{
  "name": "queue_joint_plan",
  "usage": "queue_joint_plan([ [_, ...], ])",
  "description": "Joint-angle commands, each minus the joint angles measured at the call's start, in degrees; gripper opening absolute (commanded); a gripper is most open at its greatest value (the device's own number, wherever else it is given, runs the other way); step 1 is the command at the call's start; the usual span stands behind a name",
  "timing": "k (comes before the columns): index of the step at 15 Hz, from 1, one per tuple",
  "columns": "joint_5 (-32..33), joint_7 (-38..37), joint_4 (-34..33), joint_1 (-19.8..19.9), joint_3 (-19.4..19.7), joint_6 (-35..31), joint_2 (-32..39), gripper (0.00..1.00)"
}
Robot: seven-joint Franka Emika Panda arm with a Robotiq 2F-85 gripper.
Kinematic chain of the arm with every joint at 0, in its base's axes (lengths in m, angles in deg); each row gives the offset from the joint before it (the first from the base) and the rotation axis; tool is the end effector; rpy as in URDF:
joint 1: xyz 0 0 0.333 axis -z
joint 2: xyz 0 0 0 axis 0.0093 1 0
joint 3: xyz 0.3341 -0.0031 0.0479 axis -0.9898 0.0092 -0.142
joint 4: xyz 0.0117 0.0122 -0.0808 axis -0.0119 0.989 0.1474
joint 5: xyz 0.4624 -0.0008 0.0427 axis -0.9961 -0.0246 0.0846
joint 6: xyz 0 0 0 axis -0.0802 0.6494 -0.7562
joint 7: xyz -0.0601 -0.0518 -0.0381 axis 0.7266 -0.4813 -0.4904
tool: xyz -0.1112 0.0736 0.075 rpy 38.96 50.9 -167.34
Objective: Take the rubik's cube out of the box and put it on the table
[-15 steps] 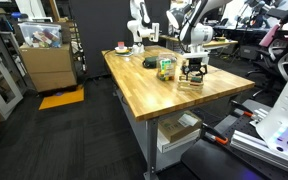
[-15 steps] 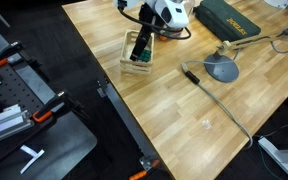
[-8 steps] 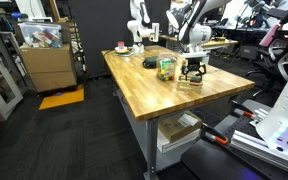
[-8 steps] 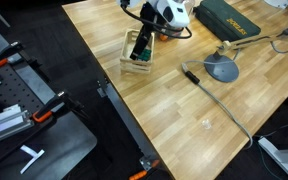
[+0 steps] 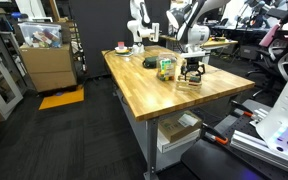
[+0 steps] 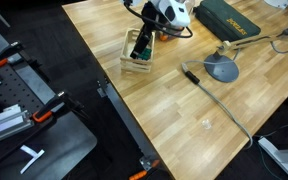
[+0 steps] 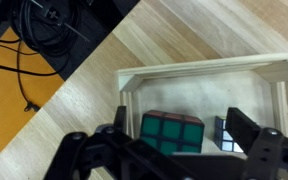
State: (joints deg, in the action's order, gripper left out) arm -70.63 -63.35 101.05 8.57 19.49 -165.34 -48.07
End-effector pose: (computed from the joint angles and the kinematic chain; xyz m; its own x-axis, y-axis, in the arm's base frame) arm 0.5579 -0.1968 0.0542 0.4558 -0.8217 -0.3422 -0.8258 -0.5339 0.1818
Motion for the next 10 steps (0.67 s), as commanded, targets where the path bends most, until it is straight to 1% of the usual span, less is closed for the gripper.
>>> queue_joint_plan([
  [1,-0.7,0.8,-1.4,0.0,0.4,1.8,0.5,1.00],
  [6,-0.5,1.0,-0.2,-0.2,0.6,1.1,-0.8,1.00],
  [10,-0.6,0.9,-1.2,-0.3,0.3,1.5,0.2,1.00],
])
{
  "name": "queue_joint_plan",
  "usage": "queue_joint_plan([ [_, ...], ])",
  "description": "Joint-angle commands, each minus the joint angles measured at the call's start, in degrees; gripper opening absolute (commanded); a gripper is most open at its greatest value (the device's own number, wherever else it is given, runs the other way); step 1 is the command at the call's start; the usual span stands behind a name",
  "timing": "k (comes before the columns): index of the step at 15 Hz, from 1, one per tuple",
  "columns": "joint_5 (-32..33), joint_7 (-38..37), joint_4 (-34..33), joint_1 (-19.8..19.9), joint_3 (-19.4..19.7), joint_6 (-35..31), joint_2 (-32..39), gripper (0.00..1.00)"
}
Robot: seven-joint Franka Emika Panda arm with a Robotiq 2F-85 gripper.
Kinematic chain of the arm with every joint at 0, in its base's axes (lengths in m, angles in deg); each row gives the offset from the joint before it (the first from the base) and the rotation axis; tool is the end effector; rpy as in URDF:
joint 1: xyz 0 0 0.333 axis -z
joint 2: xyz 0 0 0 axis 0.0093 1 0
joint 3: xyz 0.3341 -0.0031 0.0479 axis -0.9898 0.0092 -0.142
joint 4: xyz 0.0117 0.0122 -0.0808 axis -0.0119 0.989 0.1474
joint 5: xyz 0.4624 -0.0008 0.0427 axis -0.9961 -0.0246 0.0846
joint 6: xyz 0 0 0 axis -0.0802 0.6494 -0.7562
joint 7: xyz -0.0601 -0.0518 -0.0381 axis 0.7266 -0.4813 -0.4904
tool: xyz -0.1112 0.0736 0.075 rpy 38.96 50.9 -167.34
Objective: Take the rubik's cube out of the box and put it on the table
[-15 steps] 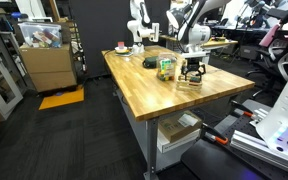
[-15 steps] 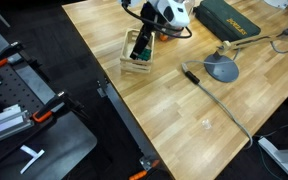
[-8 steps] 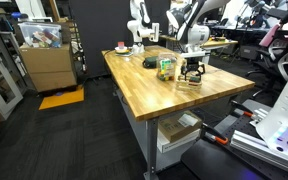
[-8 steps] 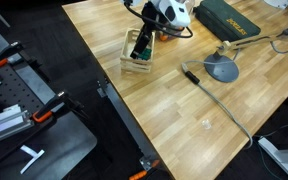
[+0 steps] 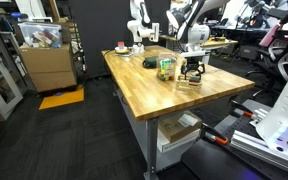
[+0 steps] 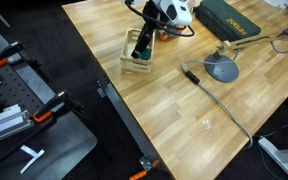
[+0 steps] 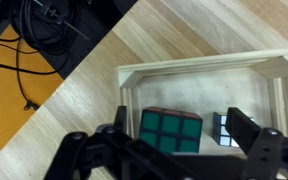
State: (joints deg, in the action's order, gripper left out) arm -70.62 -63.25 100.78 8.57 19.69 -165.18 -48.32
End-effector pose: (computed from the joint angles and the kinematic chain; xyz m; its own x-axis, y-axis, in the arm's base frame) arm 0.5604 -0.1995 0.0585 0.4575 -0.8227 -0.3375 -0.8273 -0.5329 0.1778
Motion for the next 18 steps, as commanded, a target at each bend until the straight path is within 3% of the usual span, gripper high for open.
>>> queue_joint_plan([
  [1,-0.6,0.8,-1.4,-0.3,0.0,1.6,0.8,1.00],
  [18,0.0,0.8,-3.8,-1.1,0.8,3.4,3.5,1.00],
])
